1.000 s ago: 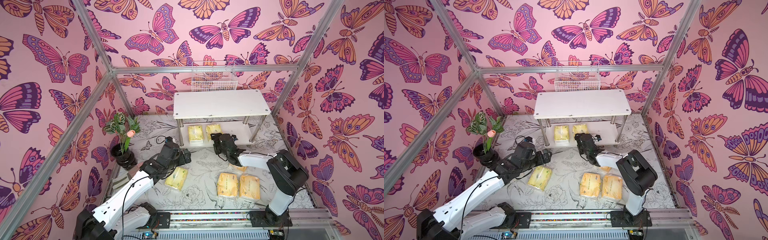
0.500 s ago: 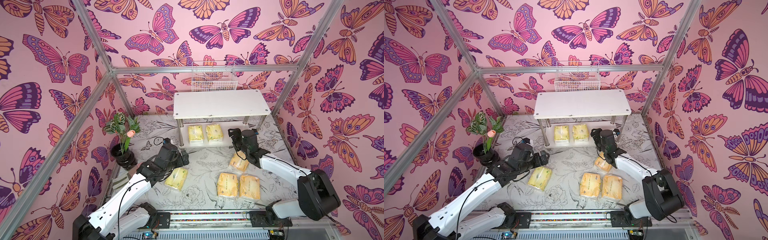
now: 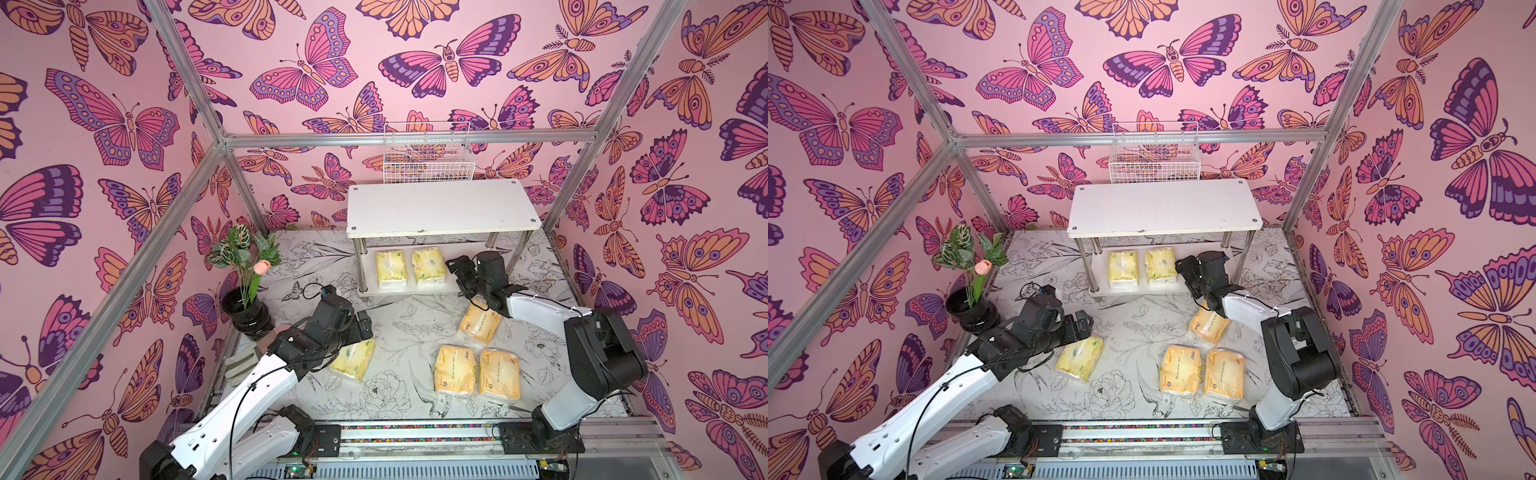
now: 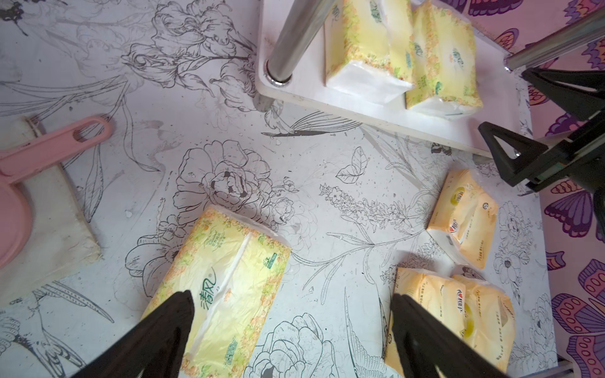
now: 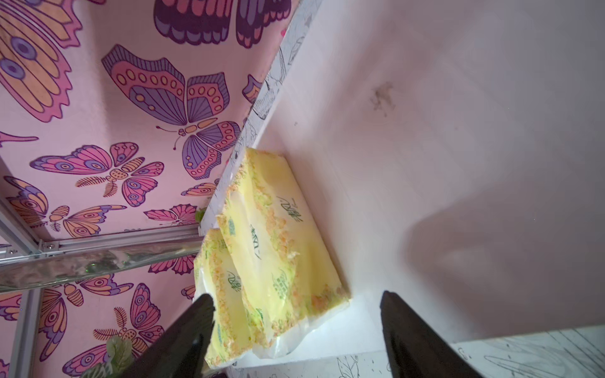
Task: Place the tissue boxes on the shelf by color
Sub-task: Adjust the box of tissues at the center of the board.
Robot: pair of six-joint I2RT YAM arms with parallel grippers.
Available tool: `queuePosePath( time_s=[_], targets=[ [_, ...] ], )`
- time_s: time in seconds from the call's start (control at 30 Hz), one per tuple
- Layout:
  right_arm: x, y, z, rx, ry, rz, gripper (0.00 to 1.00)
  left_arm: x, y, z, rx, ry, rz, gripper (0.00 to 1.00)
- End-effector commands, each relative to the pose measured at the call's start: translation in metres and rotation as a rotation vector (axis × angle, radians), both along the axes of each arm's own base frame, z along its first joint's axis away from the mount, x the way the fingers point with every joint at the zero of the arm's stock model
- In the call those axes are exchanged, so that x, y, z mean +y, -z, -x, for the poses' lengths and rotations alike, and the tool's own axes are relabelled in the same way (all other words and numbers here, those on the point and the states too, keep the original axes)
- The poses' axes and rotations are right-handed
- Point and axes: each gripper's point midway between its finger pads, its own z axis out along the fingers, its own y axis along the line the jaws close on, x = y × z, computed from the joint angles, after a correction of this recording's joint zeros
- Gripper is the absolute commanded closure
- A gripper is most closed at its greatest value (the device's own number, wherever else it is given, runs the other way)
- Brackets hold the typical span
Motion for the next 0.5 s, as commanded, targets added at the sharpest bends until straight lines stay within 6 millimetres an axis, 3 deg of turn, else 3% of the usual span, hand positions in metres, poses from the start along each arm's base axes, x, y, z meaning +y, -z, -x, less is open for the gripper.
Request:
queuePosePath(
  time_s=[0.0,0.1,0.47],
  targets=[
    [0.015,-0.013,0.005,-0.041,-0.060,-0.044,0.18,0.021,0.023,0.012,0.074,-0.077,-0.057,0.00],
    [0.025,-0.017,0.021,-0.049,-0.105,-0.048,0.18,0.034,0.037,0.019,0.109,-0.143,-0.072,0.00],
    [0.069,-0.024,0.113,-0.079,-0.357,-0.020,0.17,0.078,0.081,0.040,0.173,-0.393,-0.053,0.00]
  ],
)
